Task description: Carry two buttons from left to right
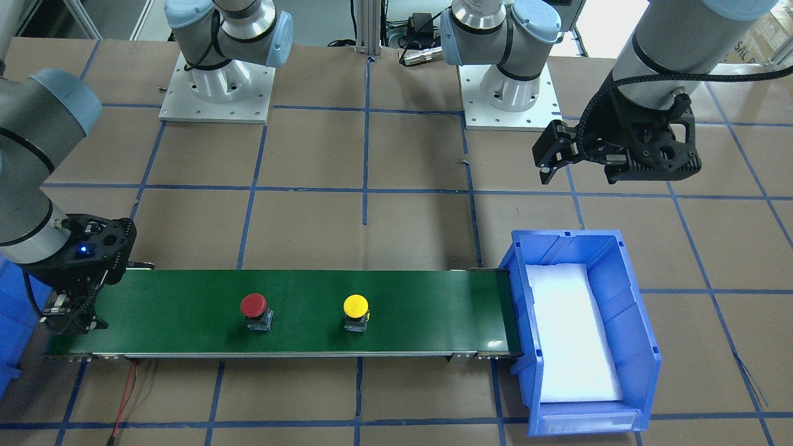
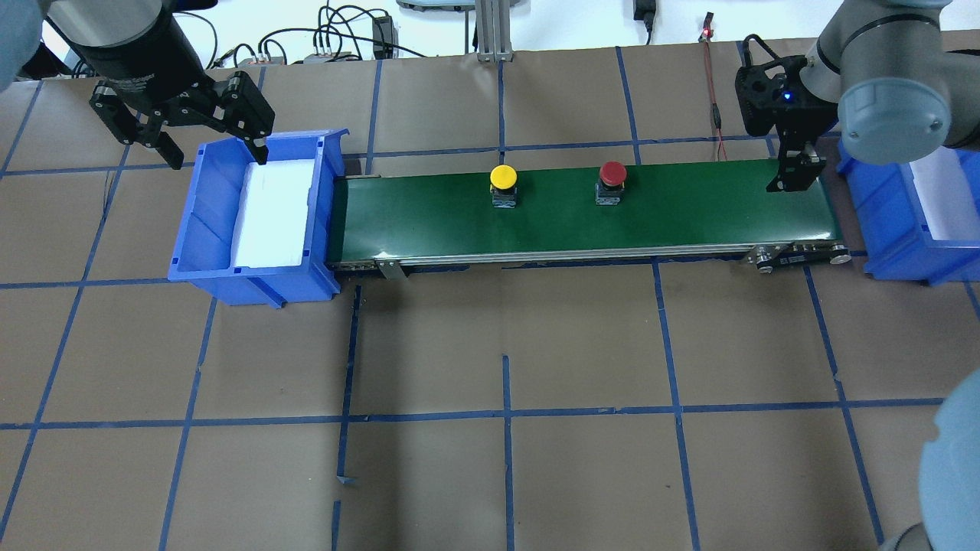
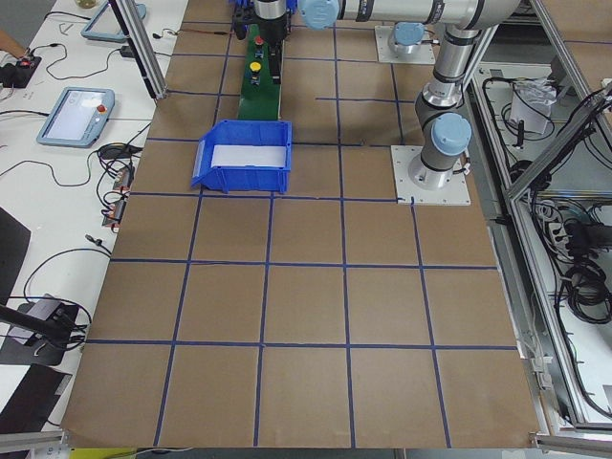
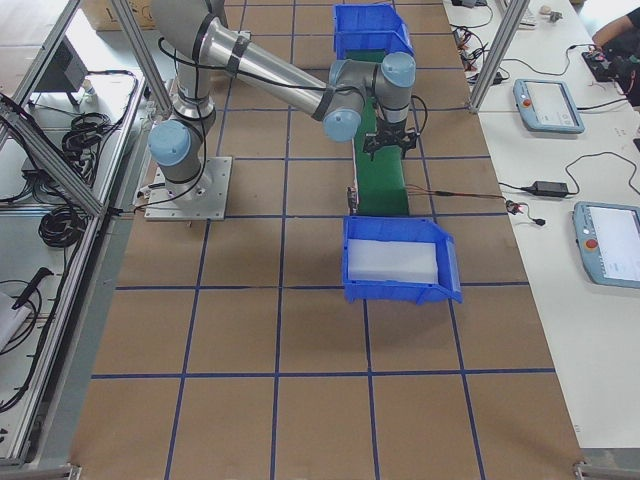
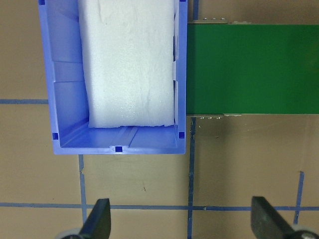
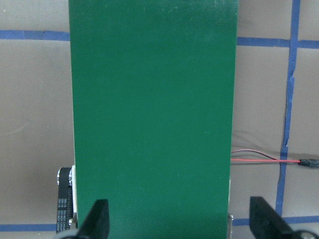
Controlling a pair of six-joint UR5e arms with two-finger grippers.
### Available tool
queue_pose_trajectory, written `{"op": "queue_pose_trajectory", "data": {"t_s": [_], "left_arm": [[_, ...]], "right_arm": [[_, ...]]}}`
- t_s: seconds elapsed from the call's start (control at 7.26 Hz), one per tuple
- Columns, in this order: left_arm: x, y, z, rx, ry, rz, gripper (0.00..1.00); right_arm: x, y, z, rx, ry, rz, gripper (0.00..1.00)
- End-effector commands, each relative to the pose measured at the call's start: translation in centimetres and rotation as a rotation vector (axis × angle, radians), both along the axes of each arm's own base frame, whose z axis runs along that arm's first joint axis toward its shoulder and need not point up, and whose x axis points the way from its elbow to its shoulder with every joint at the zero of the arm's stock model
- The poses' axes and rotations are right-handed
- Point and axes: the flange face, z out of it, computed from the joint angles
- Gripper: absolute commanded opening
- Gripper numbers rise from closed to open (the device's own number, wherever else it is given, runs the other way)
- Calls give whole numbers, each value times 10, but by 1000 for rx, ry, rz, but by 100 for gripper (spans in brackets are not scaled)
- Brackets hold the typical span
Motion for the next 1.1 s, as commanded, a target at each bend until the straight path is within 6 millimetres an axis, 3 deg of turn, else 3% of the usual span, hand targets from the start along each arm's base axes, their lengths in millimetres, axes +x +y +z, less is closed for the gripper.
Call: {"op": "queue_pose_trajectory", "data": {"t_s": [0.0, 0.96], "left_arm": [[0, 0, 0, 0, 0, 0, 100], [-1, 0, -1, 1, 1, -3, 100]], "right_arm": [[0, 0, 1, -3, 1, 0, 100], [1, 0, 6, -12, 6, -17, 100]]}}
